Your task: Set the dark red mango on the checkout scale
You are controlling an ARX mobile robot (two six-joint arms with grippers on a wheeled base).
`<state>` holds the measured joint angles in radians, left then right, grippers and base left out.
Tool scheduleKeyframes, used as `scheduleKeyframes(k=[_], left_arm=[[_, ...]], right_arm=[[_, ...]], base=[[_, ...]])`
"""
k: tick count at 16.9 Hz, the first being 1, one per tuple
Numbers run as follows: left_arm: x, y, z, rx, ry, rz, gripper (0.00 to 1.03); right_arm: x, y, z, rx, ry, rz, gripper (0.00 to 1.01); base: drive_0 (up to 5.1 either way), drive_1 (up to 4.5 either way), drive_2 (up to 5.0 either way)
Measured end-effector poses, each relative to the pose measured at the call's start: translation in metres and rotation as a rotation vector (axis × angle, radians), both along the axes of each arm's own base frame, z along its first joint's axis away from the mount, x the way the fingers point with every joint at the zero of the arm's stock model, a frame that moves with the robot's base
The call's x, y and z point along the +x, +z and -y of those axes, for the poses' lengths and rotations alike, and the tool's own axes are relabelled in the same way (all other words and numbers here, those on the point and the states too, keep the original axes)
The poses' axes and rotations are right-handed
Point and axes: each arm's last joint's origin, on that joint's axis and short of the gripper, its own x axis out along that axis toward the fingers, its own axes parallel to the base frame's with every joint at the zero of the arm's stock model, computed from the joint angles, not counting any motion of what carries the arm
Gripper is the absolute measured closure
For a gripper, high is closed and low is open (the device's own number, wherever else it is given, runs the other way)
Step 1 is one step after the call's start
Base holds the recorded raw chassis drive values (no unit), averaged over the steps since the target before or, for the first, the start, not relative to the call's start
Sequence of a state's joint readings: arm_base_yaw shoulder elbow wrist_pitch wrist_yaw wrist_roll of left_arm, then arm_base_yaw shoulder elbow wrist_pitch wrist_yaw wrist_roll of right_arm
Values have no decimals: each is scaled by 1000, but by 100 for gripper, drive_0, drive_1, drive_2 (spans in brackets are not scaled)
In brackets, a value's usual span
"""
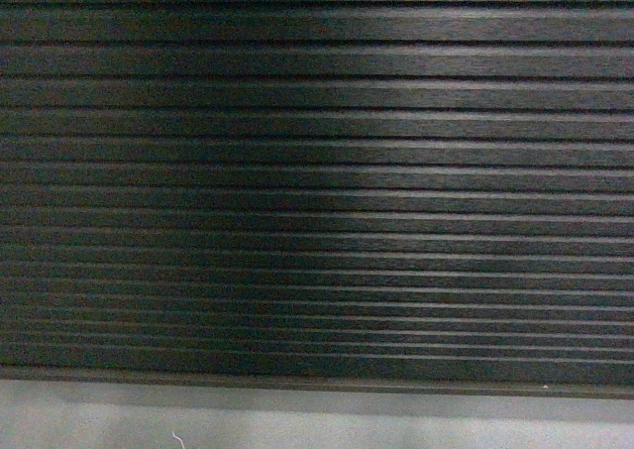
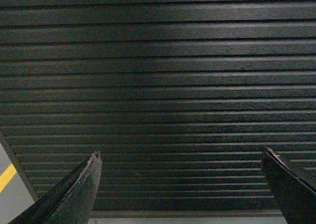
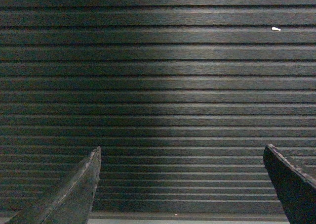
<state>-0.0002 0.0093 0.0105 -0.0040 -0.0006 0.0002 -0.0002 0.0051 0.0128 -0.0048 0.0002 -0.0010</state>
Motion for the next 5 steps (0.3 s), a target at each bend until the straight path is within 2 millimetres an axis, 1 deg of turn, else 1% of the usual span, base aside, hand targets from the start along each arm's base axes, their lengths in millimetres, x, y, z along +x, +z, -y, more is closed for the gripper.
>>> scheduleKeyframes(k=[5], left_arm=[[0, 0, 0, 0, 0, 0, 5]], right_arm=[[0, 0, 0, 0, 0, 0, 3]], base=[[0, 0, 0]])
